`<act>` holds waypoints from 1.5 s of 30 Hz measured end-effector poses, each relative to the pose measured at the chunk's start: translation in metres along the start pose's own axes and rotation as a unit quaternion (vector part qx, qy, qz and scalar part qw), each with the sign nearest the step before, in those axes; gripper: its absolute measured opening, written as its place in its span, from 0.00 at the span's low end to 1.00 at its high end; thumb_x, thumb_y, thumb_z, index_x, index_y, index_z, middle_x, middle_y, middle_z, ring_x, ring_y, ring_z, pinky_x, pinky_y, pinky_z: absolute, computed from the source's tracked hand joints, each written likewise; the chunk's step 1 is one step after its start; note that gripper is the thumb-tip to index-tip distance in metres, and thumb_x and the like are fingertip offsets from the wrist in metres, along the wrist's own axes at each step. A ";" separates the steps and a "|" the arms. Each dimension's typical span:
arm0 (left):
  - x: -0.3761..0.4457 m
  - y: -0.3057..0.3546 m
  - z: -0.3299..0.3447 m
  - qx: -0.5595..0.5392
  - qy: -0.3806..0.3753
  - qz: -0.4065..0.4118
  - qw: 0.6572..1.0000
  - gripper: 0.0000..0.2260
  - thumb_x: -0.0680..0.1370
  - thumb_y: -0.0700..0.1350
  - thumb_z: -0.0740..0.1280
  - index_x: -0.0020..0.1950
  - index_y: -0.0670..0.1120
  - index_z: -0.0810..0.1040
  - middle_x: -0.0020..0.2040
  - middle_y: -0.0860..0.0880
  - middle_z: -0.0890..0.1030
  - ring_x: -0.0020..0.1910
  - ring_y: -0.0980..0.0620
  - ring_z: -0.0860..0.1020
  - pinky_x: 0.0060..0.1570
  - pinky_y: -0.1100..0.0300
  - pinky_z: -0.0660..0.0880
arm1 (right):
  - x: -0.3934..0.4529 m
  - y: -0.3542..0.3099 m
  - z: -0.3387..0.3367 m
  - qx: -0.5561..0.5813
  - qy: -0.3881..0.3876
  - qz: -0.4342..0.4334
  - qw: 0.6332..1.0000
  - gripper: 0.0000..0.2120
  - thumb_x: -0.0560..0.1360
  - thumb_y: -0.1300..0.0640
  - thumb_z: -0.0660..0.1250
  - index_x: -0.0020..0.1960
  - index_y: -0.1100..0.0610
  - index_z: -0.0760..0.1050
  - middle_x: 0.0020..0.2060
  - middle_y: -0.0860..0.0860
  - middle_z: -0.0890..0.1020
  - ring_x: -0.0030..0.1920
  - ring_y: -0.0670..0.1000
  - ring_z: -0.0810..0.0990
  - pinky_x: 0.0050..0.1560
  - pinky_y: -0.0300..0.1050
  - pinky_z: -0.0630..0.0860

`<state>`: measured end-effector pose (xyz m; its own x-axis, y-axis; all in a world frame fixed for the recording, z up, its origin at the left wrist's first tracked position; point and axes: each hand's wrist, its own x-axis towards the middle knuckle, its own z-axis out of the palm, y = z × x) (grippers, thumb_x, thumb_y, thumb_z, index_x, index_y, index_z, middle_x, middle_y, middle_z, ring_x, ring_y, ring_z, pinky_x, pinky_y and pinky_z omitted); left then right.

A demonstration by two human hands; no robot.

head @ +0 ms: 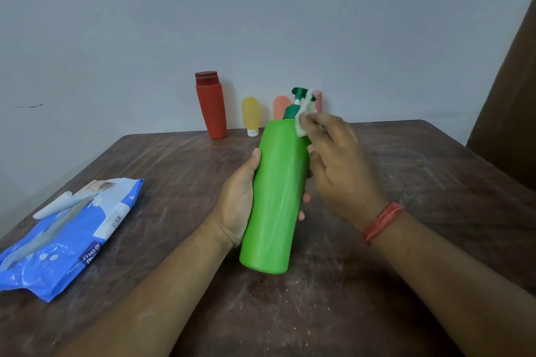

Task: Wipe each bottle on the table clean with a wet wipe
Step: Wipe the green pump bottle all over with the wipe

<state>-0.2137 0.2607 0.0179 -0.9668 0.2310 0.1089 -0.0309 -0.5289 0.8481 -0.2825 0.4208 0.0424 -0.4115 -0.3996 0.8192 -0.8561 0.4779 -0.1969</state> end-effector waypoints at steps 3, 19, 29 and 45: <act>0.001 -0.002 0.007 0.030 0.003 -0.006 1.000 0.31 0.82 0.63 0.52 0.64 0.40 0.81 0.52 0.36 0.82 0.45 0.39 0.82 0.43 0.45 0.81 | 0.004 -0.005 -0.001 -0.005 0.019 0.019 1.000 0.22 0.76 0.67 0.58 0.69 0.62 0.73 0.65 0.57 0.73 0.64 0.56 0.70 0.68 0.51 0.69; 0.000 -0.002 -0.003 -0.008 0.040 0.020 0.999 0.32 0.81 0.64 0.52 0.62 0.41 0.82 0.53 0.36 0.82 0.45 0.40 0.82 0.43 0.47 0.82 | -0.014 -0.004 0.001 0.053 0.000 -0.022 0.998 0.14 0.73 0.72 0.62 0.56 0.66 0.79 0.53 0.58 0.79 0.52 0.54 0.79 0.56 0.39 0.75; -0.002 -0.001 -0.010 -0.047 0.032 0.009 0.998 0.32 0.82 0.64 0.51 0.63 0.40 0.80 0.51 0.34 0.81 0.43 0.40 0.83 0.40 0.48 0.82 | -0.018 -0.008 0.004 0.059 -0.029 -0.029 0.997 0.15 0.77 0.65 0.60 0.60 0.64 0.80 0.55 0.57 0.80 0.52 0.54 0.80 0.57 0.41 0.76; -0.001 -0.003 -0.019 -0.045 -0.004 -0.034 0.998 0.33 0.83 0.64 0.49 0.65 0.41 0.82 0.57 0.38 0.82 0.47 0.40 0.83 0.43 0.47 0.82 | -0.005 -0.002 0.008 0.020 0.029 -0.002 0.999 0.16 0.71 0.74 0.69 0.56 0.63 0.81 0.54 0.57 0.81 0.55 0.57 0.77 0.63 0.31 0.64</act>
<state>-0.2173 0.2470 0.0055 -0.9596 0.2756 0.0562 -0.1202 -0.5827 0.8038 -0.2814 0.4158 0.0344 -0.3901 -0.3548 0.8497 -0.8700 0.4443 -0.2139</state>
